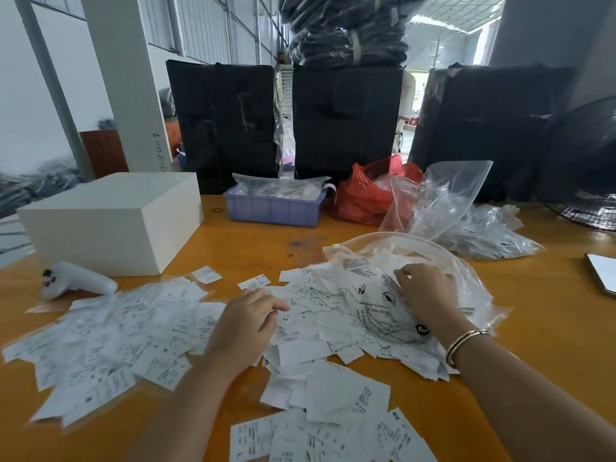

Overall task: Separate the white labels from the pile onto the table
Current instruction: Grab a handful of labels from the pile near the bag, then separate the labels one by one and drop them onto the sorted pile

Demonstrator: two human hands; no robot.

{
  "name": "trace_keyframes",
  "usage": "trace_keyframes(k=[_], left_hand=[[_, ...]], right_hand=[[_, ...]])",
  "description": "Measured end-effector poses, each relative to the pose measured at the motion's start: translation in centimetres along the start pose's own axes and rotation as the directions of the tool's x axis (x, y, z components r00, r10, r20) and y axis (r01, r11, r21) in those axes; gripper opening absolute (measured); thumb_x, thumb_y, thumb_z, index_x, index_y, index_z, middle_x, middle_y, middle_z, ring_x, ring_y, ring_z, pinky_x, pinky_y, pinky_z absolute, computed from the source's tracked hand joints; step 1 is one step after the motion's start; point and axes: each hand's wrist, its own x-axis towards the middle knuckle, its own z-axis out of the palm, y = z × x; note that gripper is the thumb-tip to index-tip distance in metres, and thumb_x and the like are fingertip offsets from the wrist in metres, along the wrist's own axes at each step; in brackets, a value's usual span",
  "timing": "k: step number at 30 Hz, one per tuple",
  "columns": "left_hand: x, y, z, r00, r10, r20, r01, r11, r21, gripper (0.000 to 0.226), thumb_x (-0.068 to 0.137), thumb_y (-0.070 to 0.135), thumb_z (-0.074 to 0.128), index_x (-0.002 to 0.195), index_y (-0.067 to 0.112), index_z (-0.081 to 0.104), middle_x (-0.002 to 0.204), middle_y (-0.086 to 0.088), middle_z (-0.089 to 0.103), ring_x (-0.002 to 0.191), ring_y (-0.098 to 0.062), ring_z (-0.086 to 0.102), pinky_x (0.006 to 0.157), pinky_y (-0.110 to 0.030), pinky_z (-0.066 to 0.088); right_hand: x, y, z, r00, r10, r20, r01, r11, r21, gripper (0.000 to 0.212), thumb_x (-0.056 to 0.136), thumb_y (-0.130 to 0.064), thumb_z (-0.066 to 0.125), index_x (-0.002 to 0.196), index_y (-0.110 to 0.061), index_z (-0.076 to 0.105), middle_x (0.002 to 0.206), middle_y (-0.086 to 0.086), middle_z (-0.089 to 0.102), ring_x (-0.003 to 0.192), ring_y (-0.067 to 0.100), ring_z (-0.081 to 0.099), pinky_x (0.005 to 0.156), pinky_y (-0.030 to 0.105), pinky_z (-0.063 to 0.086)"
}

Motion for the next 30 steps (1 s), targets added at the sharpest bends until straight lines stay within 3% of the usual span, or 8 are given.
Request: trace_keyframes(k=[3, 6, 8, 12, 18, 22, 25, 30], left_hand=[[0.0, 0.1, 0.3, 0.997, -0.069, -0.019, 0.067, 0.994, -0.092, 0.022, 0.091, 0.009, 0.058, 0.099, 0.026, 0.07, 0.097, 0.02, 0.061, 0.095, 0.005, 0.05, 0.085, -0.015, 0.043], [0.1, 0.6, 0.3, 0.989, -0.15, -0.002, 0.146, 0.962, -0.231, 0.022, 0.095, 0.025, 0.054, 0.105, 0.044, 0.059, 0.103, 0.033, 0.052, 0.102, 0.014, 0.047, 0.083, -0.008, 0.036], [0.2, 1.0, 0.2, 0.982, -0.187, 0.031, 0.188, 0.936, -0.297, 0.02, 0.091, 0.046, 0.049, 0.11, 0.054, 0.048, 0.108, 0.038, 0.047, 0.106, 0.019, 0.043, 0.08, -0.007, 0.036], [0.2, 1.3, -0.3, 0.969, -0.221, 0.109, 0.246, 0.874, -0.42, 0.039, 0.079, 0.064, 0.051, 0.116, 0.058, 0.041, 0.112, 0.048, 0.045, 0.107, 0.022, 0.042, 0.076, -0.001, 0.04], [0.3, 1.1, -0.3, 0.971, -0.235, 0.031, 0.233, 0.921, -0.312, 0.008, 0.087, 0.029, 0.067, 0.085, 0.037, 0.067, 0.083, 0.016, 0.068, 0.081, 0.001, 0.059, 0.067, -0.016, 0.045], [0.2, 0.8, -0.2, 0.959, -0.278, -0.046, 0.259, 0.934, -0.247, 0.008, 0.089, 0.02, 0.065, 0.085, 0.018, 0.072, 0.076, 0.009, 0.068, 0.074, -0.006, 0.062, 0.065, -0.032, 0.055], [0.2, 0.9, -0.1, 0.963, -0.267, -0.03, 0.257, 0.948, -0.189, 0.009, 0.09, 0.024, 0.063, 0.086, 0.02, 0.07, 0.075, 0.009, 0.065, 0.074, -0.007, 0.06, 0.065, -0.033, 0.055], [0.2, 0.8, 0.0, 0.965, -0.258, -0.048, 0.244, 0.949, -0.2, 0.009, 0.09, 0.024, 0.063, 0.084, 0.021, 0.069, 0.073, 0.009, 0.065, 0.072, -0.008, 0.059, 0.063, -0.034, 0.055]], right_hand=[[-0.1, -1.3, -1.3, 0.988, -0.03, -0.153, 0.058, 0.981, 0.183, 0.033, 0.096, -0.029, 0.046, 0.075, -0.016, 0.068, 0.079, 0.001, 0.069, 0.07, 0.019, 0.056, 0.084, 0.039, 0.044], [-1.1, -3.9, -3.0, 0.949, -0.163, -0.27, 0.276, 0.845, 0.458, 0.017, 0.094, -0.018, 0.056, 0.101, -0.017, 0.071, 0.091, -0.007, 0.068, 0.077, 0.006, 0.059, 0.074, 0.018, 0.046], [-2.3, -5.9, -3.4, 0.93, -0.323, -0.174, 0.36, 0.712, 0.603, 0.02, 0.09, -0.01, 0.06, 0.103, -0.023, 0.068, 0.086, -0.012, 0.066, 0.072, -0.001, 0.061, 0.068, 0.01, 0.046], [-5.3, -9.5, -2.0, 0.848, -0.517, 0.12, 0.245, 0.581, 0.776, 0.028, 0.09, -0.005, 0.059, 0.098, -0.031, 0.064, 0.079, -0.014, 0.068, 0.071, -0.002, 0.066, 0.065, 0.01, 0.048], [-6.0, -11.3, 0.9, 0.842, -0.489, 0.23, 0.106, 0.568, 0.816, 0.019, 0.092, -0.021, 0.06, 0.101, -0.038, 0.059, 0.075, -0.012, 0.071, 0.076, 0.002, 0.067, 0.071, 0.016, 0.052], [-3.9, -11.1, 3.2, 0.921, -0.357, 0.156, 0.203, 0.781, 0.59, 0.025, 0.095, -0.03, 0.051, 0.118, -0.024, 0.06, 0.121, -0.004, 0.059, 0.11, 0.011, 0.053, 0.088, 0.021, 0.041], [-2.3, -11.0, 4.7, 0.9, -0.271, 0.34, 0.156, 0.931, 0.33, 0.051, 0.096, -0.046, 0.04, 0.141, -0.022, 0.036, 0.15, 0.006, 0.03, 0.137, 0.025, 0.025, 0.111, 0.039, 0.023], [-1.5, -10.7, 6.4, 0.842, -0.329, 0.427, 0.391, 0.918, -0.064, 0.057, 0.093, -0.055, 0.024, 0.142, -0.025, 0.033, 0.145, 0.009, 0.038, 0.134, 0.03, 0.031, 0.114, 0.048, 0.014]])
